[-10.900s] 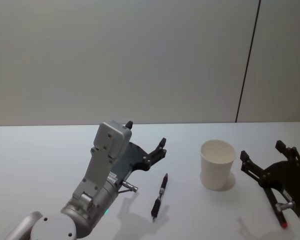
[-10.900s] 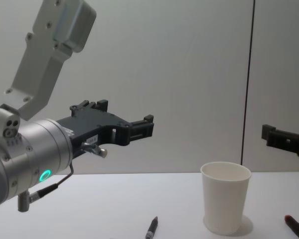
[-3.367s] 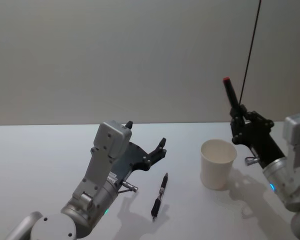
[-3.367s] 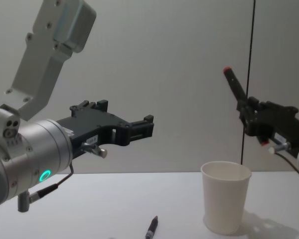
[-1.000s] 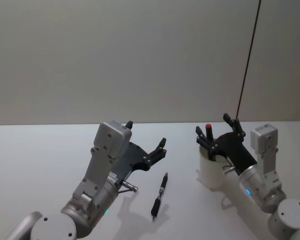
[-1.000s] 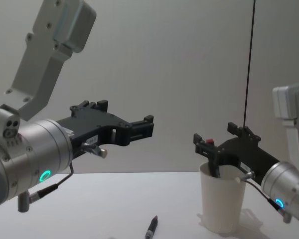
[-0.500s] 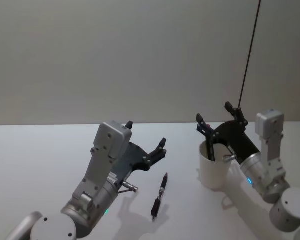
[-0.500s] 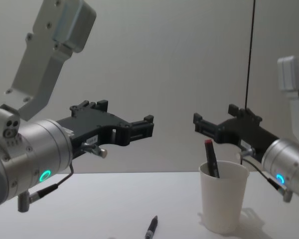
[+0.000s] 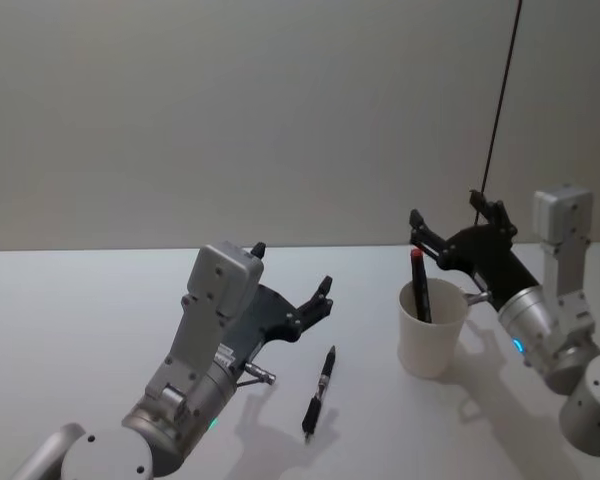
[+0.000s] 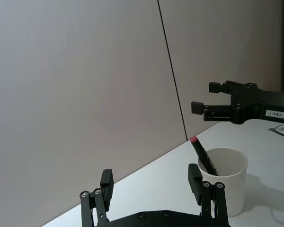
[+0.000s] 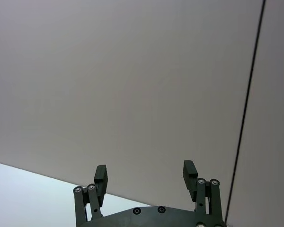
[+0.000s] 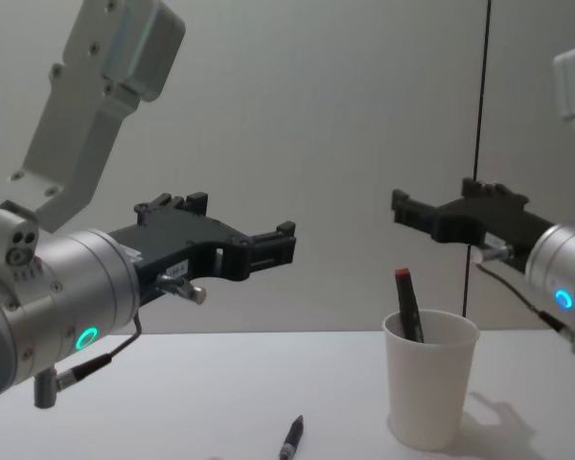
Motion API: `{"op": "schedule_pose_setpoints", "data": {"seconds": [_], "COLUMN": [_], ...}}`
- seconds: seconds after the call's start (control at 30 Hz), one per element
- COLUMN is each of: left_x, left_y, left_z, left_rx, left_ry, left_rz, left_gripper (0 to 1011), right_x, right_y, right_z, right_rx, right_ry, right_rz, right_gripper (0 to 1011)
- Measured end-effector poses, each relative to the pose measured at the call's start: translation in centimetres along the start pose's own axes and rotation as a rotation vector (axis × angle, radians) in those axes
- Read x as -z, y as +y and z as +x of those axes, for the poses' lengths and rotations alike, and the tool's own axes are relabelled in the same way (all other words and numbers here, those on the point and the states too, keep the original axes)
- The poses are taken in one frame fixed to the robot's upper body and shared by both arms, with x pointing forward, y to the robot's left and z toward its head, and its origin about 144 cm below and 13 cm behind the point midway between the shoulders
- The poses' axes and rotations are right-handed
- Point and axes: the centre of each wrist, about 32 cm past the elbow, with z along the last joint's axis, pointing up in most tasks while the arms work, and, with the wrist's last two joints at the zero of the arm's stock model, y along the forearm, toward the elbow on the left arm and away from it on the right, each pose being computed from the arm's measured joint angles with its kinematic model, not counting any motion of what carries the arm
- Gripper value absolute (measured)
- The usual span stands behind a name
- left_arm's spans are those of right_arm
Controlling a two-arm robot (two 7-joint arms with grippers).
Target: Place the pen into the pen holder.
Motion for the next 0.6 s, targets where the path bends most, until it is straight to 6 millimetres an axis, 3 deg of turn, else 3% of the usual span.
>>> {"op": "schedule_pose_setpoints", "data": {"seconds": [0.6], "left_x": [0.0], "left_y": [0.0], "left_z": [0.0], "left_rx": [0.0], "left_ry": [0.0], "left_rz": [0.0], "left_gripper": [1004], "right_x": [-2.1], "right_y": [-3.7], "right_z": [1.1], "right_rx": [0.177], "right_ry": [0.061], "right_rz": [-0.114], "right_gripper": [1002]}}
